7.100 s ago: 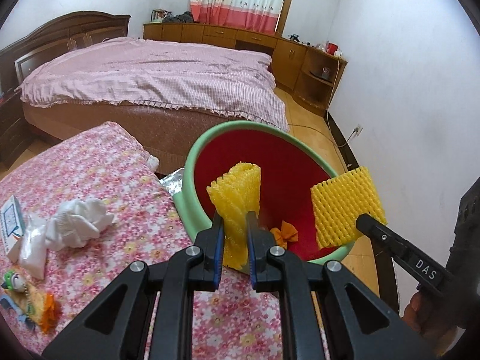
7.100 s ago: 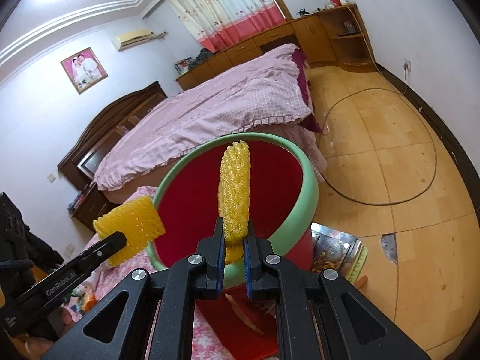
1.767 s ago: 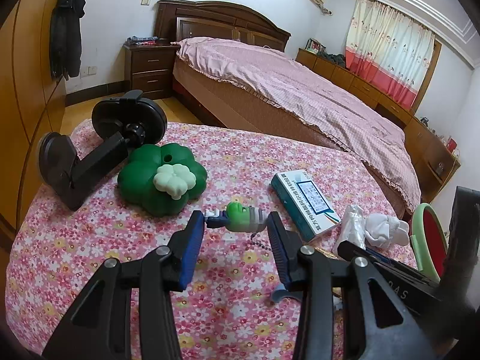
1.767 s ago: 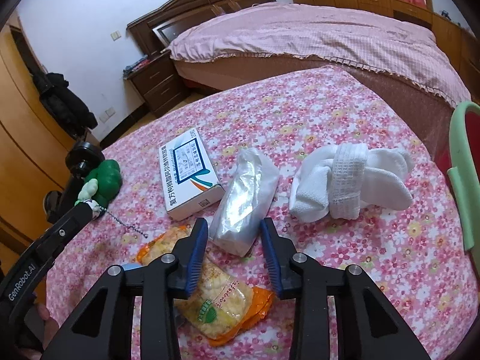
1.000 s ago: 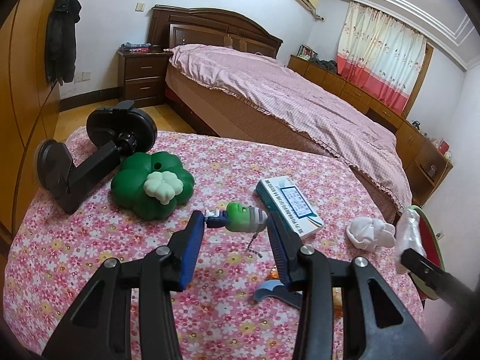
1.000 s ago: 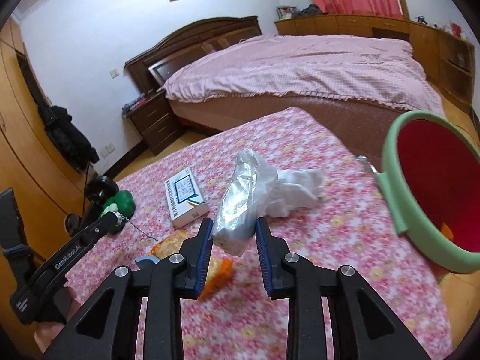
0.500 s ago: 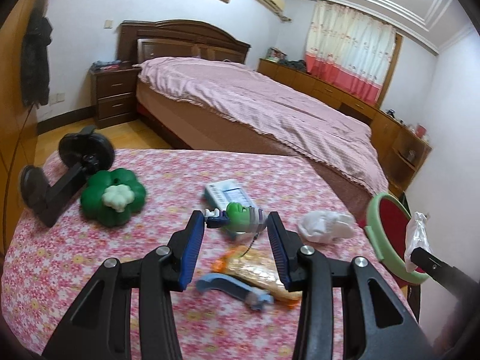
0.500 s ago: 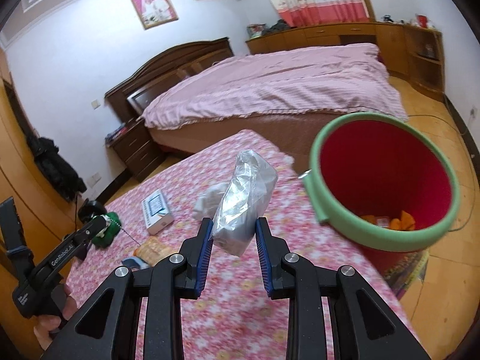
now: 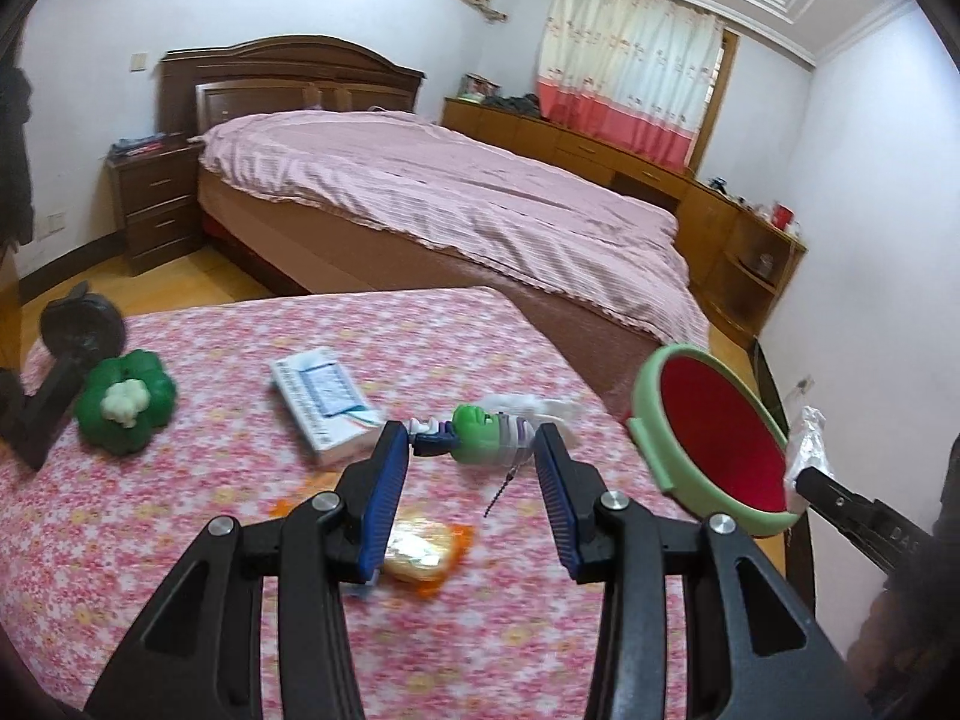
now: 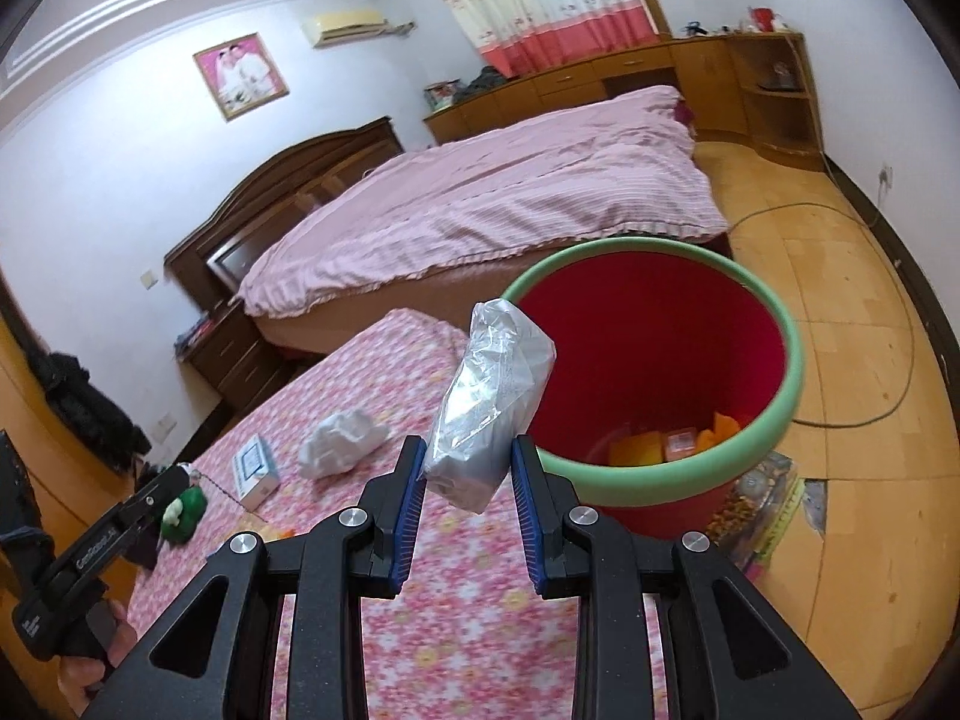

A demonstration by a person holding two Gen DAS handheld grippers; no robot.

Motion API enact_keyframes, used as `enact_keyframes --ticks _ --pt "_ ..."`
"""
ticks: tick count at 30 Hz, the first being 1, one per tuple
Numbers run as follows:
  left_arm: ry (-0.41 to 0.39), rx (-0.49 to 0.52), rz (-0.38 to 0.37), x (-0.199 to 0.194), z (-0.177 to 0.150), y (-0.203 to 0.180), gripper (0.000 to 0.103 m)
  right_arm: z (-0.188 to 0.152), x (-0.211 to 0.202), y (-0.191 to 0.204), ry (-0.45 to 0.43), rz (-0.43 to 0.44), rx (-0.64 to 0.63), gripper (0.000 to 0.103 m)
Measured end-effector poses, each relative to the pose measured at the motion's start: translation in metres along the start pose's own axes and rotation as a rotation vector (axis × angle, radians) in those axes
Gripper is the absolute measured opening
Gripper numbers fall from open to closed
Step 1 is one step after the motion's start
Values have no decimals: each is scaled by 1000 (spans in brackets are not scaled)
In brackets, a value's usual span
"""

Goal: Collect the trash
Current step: 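Carry the toy and plastic bag with both tools over the red bucket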

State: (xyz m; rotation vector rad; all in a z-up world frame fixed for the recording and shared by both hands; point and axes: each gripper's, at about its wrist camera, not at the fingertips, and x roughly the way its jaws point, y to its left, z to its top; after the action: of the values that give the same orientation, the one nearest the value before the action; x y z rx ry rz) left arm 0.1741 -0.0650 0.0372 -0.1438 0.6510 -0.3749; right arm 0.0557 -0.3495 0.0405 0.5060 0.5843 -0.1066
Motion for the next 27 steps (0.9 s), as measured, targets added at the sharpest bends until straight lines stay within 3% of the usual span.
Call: enact_keyframes --ticks 27 --pt "146 198 -227 91 -3 -157 44 18 4 -97 -27 -28 134 29"
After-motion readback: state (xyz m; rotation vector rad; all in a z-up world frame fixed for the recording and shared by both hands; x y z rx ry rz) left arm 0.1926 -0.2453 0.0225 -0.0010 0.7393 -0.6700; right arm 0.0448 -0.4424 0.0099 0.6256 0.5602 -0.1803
